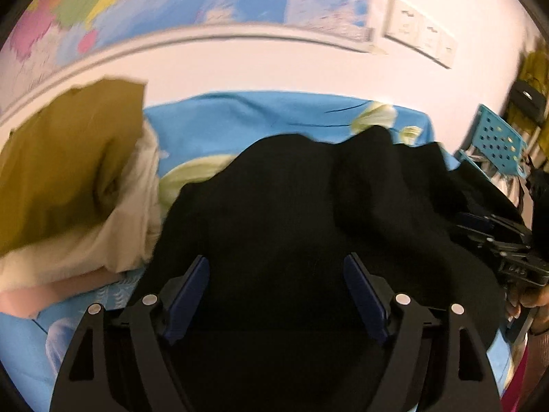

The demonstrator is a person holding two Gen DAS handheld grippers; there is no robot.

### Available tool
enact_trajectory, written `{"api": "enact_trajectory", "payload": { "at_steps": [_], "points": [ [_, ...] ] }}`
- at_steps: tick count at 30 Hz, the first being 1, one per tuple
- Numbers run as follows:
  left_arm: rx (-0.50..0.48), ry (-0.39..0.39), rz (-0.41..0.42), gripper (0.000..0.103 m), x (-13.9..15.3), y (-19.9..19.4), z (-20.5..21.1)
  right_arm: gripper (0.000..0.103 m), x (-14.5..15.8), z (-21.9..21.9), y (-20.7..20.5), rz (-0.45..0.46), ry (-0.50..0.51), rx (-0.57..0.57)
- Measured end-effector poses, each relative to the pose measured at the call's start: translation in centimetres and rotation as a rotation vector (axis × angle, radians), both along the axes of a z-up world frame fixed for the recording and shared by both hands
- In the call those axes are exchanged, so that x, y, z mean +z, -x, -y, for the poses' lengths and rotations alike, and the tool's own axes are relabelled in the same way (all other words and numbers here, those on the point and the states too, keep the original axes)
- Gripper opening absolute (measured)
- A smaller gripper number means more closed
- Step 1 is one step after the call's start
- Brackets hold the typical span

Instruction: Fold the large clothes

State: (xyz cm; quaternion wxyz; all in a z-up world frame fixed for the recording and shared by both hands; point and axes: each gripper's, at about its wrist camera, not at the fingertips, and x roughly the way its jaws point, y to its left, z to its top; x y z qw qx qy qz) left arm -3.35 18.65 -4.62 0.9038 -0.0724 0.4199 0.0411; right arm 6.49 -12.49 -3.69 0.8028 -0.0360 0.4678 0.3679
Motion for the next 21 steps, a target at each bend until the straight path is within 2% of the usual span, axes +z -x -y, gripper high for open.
{"api": "enact_trajectory", "payload": {
  "at_steps": [3,7,11,13,16,19,21],
  "points": [
    [0.025,0.042,-0.03,0.076,-0.9,-0.2,-1.7,0.048,1.2,0.0,0.5,0.021,0.008,-0.008],
    [0.011,0.049,0.036,0.076,0.8,1.7,-1.7,0.055,4.2,0.5,2.1,0.09,-0.045,0.013],
    [-0.023,0.038,0.095,0.078,2.6,4.4,-1.4,0.058,7.1,-0.9,5.9,0.167,-0.079,0.161],
    [-0.03,0.025,0.104,0.08,2.7,5.4,-1.2,0.06,7.1,-2.2,7.4,0.174,-0.073,0.24],
    [-0.016,0.019,0.061,0.08,1.4,5.6,-1.6,0.06,5.5,-4.4,8.8,0.157,-0.024,0.324],
    [-0.002,0.06,0.03,0.081,-0.1,4.9,-2.2,0.063,2.6,-5.6,8.2,0.081,0.044,0.321],
    [0.007,0.062,0.029,0.081,-0.3,4.9,-2.1,0.065,2.1,-5.4,7.7,0.049,0.018,0.298]
  ]
}}
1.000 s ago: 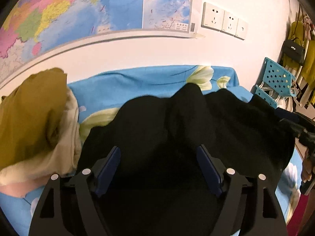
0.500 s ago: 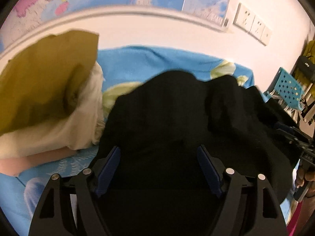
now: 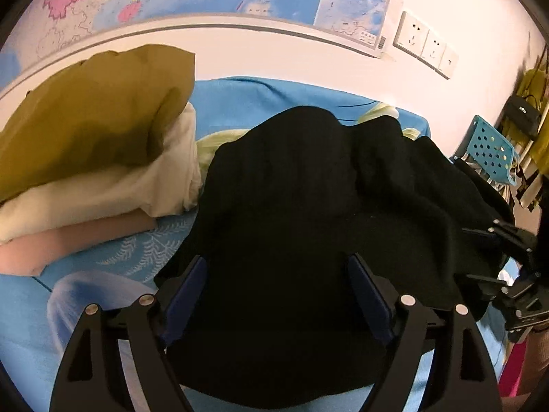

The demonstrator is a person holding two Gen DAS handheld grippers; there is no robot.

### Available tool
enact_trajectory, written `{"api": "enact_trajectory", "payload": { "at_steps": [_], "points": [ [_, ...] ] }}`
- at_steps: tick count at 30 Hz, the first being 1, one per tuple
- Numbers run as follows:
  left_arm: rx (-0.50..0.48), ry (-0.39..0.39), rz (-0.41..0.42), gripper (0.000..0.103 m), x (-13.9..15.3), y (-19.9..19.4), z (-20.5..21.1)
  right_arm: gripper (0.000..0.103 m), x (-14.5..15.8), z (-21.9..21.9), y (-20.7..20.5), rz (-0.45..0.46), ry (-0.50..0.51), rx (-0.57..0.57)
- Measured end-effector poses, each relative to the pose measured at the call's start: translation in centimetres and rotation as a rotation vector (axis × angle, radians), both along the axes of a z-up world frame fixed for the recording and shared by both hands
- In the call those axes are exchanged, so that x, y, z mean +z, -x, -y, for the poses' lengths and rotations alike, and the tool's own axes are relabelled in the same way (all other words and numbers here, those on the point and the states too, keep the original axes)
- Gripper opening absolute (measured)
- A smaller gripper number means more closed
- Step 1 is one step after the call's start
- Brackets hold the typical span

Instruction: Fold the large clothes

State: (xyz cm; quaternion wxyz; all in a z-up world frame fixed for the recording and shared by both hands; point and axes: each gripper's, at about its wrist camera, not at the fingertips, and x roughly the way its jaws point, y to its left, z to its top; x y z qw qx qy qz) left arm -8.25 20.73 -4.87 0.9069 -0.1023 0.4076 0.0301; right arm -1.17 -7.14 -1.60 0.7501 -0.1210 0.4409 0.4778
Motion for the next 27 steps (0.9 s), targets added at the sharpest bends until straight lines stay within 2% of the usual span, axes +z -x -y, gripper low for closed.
{"api": "enact_trajectory", "payload": {
  "at_steps": [2,4,7,10,12,16,20,23,26,27],
  "points": [
    [0.004,-0.018,0.005,0.081,0.3,0.2,0.4,0.065,0.5,0.1,0.2,0.02,0.0,-0.013],
    [0.007,-0.035,0.008,0.082,0.8,0.5,0.8,0.068,1.7,0.1,1.0,0.087,0.004,-0.009],
    [0.018,-0.056,0.013,0.084,1.4,1.0,1.4,0.076,3.2,0.0,2.2,0.137,-0.014,0.026],
    [0.025,-0.065,0.016,0.086,1.6,1.9,1.7,0.079,4.3,-0.9,4.0,0.206,-0.008,0.091],
    [0.021,-0.071,0.02,0.087,1.8,2.5,2.1,0.083,4.4,-1.6,5.4,0.26,0.011,0.135],
    [0.018,-0.072,0.028,0.089,2.2,3.3,2.4,0.085,3.8,-2.9,7.5,0.326,0.06,0.219],
    [0.01,-0.037,0.041,0.09,2.6,4.6,2.1,0.085,2.5,-4.2,8.9,0.401,0.129,0.264],
    [-0.001,0.001,0.06,0.09,2.9,5.9,1.8,0.085,0.6,-5.2,9.6,0.503,0.229,0.305],
    [-0.043,0.08,0.06,0.09,2.9,7.5,1.3,0.083,-0.9,-5.5,9.6,0.529,0.269,0.325],
    [-0.05,0.096,0.058,0.09,2.8,7.9,1.2,0.079,-1.1,-5.6,9.5,0.527,0.272,0.323]
  ]
}}
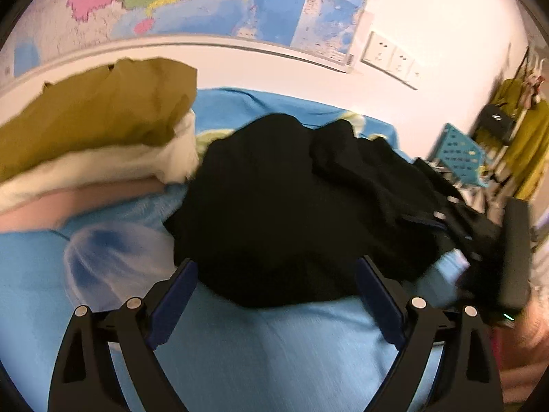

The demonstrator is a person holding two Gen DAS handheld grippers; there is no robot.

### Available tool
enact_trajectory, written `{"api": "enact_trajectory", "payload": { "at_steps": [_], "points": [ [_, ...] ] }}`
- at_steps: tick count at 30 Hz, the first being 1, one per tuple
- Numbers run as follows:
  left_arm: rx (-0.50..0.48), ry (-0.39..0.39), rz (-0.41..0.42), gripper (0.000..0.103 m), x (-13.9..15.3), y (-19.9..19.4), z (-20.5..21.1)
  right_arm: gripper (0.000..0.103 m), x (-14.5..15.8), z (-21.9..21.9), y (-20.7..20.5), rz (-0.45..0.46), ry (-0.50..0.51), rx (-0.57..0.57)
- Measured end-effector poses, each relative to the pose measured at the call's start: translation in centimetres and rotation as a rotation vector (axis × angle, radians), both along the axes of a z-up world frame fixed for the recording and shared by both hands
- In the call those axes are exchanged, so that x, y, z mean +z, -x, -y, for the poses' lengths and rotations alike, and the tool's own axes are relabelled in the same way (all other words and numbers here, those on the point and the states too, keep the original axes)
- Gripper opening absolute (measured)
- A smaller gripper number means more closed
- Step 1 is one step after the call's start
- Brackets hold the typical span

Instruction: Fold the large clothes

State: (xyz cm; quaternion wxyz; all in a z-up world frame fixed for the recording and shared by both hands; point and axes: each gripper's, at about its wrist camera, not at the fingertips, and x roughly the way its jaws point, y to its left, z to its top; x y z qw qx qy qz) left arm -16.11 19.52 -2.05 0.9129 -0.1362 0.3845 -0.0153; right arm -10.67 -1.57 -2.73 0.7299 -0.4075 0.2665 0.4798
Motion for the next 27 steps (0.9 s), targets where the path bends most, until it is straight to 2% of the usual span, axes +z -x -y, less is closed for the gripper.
{"api": "enact_trajectory", "payload": {
  "at_steps": [2,4,7,12,16,20,25,27],
  "points": [
    [-0.022,0.051,-0.014,0.09,-0.5,0.7,-0.2,0.069,-0.2,-0.1,-0.6,-0.016,-0.008,-0.007],
    [-0.038,0.108,-0.033,0.09,-1.3,1.1,-0.3,0.051,0.0,0.1,-1.0,-0.048,-0.028,-0.015],
    [-0.068,0.207,-0.073,0.09,-3.0,1.0,0.0,0.036,1.0,0.4,-2.1,-0.111,-0.069,-0.043],
    [-0.115,0.364,-0.074,0.09,-4.4,-0.9,1.3,0.029,2.9,0.8,-3.7,-0.207,-0.162,-0.103],
    [-0.077,0.476,-0.055,0.09,-5.0,-3.3,1.4,0.029,3.2,1.1,-4.2,-0.255,-0.204,-0.136],
    [-0.024,0.603,-0.086,0.09,-6.4,-5.8,0.8,0.029,3.2,1.3,-4.4,-0.288,-0.223,-0.15],
    [0.046,0.617,-0.014,0.092,-5.8,-7.2,-0.4,0.029,3.2,1.7,-4.9,-0.353,-0.262,-0.177],
    [0.084,0.646,-0.022,0.093,-6.3,-7.7,-1.1,0.029,3.2,1.8,-5.0,-0.376,-0.269,-0.182]
  ]
}}
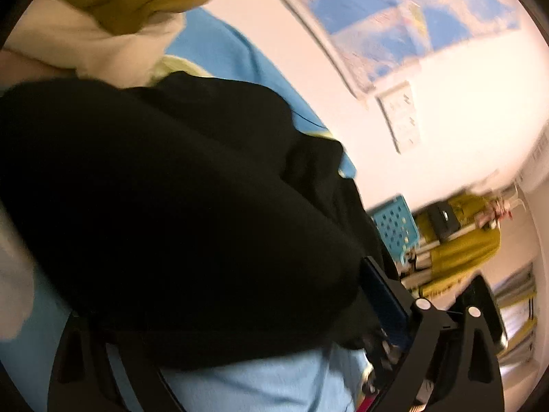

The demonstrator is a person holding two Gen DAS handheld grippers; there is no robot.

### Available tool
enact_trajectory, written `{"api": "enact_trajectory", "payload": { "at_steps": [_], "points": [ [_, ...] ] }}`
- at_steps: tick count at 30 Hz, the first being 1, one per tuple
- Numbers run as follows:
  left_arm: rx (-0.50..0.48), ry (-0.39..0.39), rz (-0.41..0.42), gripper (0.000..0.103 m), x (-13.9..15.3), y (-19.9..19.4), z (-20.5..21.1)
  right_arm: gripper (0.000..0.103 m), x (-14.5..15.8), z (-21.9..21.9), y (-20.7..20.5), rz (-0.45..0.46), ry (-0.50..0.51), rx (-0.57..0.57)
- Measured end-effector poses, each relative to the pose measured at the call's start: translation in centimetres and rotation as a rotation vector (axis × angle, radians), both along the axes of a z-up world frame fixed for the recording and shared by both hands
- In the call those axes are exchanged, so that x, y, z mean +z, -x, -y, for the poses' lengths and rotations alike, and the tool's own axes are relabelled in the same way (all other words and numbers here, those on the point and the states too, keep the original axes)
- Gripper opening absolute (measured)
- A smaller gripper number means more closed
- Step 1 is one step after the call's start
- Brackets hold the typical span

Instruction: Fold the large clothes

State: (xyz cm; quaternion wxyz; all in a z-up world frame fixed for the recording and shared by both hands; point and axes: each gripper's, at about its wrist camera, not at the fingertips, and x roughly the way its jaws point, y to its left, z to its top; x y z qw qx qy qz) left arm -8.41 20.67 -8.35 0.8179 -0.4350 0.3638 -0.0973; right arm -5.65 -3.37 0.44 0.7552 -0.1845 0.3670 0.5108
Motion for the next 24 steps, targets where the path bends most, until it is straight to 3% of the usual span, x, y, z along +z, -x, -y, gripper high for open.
{"api": "enact_trajectory", "payload": {
  "at_steps": [2,5,6,7,9,12,16,19,24],
  "points": [
    [0.011,0.0,0.017,0.094,0.3,-0.2,-0.1,0.03,-0.1,0.1,0.0,-0.026,-0.006,-0.004],
    [0.022,-0.091,-0.009,0.093,0.5,-1.0,0.7,0.038,0.3,0.9,-0.1,-0.113,-0.049,-0.014],
    [0.03,-0.125,-0.015,0.088,0.7,-1.0,1.0,0.047,0.6,1.6,0.0,-0.153,-0.083,-0.02],
    [0.04,-0.16,-0.027,0.076,0.7,-1.1,1.1,0.057,1.0,3.0,0.0,-0.215,-0.134,-0.036],
    [0.047,-0.198,-0.038,0.064,0.7,-1.1,1.2,0.068,1.5,5.8,-0.2,-0.32,-0.211,-0.067],
    [0.04,-0.223,-0.05,0.055,0.9,-0.9,1.4,0.077,1.3,10.5,-0.7,-0.454,-0.282,-0.178],
    [0.022,-0.311,-0.052,0.052,1.4,-0.6,2.7,0.079,-0.9,17.5,-0.9,-0.613,-0.328,-0.416],
    [0.011,-0.313,-0.056,0.052,1.7,-0.5,3.1,0.079,-2.8,20.8,-1.4,-0.697,-0.354,-0.592],
    [-0.005,-0.321,-0.063,0.053,1.9,-0.6,2.9,0.08,-4.1,20.7,-3.7,-0.684,-0.356,-0.749]
  ]
}}
